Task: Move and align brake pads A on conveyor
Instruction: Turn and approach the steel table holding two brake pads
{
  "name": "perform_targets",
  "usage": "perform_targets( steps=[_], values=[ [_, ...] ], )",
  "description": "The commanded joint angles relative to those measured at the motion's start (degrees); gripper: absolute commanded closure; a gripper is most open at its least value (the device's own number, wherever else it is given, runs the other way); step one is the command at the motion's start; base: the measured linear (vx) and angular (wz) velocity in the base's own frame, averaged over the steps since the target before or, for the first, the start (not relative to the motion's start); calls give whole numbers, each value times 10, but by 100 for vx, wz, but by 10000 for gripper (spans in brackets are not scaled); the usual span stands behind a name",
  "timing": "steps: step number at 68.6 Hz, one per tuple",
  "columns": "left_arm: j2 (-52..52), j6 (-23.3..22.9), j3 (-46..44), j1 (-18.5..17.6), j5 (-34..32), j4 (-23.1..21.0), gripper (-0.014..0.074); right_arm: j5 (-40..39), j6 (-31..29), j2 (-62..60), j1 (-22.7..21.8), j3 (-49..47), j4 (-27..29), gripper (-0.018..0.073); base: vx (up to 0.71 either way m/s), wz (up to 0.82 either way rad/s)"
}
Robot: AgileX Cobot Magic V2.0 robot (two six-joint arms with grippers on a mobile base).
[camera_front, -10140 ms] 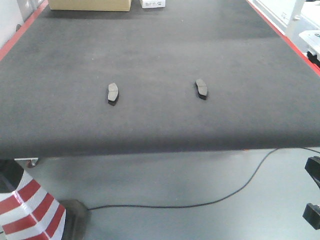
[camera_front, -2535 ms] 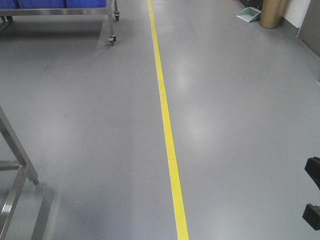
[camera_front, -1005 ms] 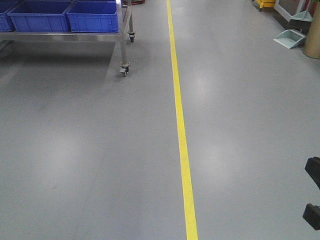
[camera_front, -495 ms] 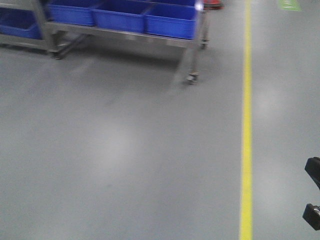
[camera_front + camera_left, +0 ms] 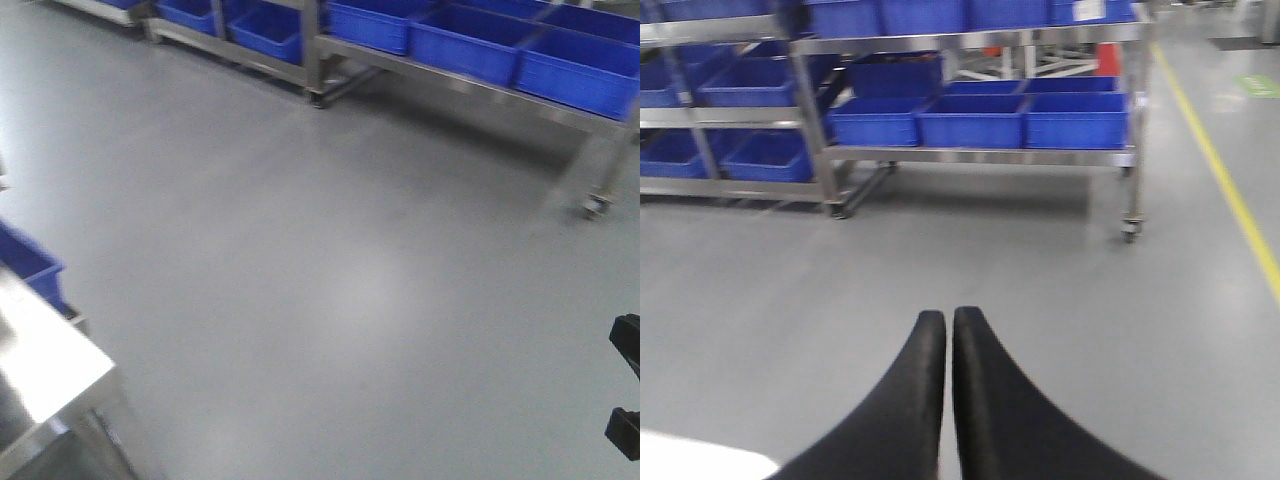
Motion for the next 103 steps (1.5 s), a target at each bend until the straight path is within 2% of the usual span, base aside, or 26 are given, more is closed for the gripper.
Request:
perform_targets(
  steps=[1,62,103],
  values=[
    [9,-4,-13,-1,-42,0,603,-37,-6,1,-1,-16,-1,569,15,79],
    [9,-4,-13,-1,-42,0,603,-37,-6,1,-1,-16,-1,569,11,80],
    [9,-4,-13,-1,-42,0,603,-37,-6,1,-1,-16,-1,569,3,19]
  ],
)
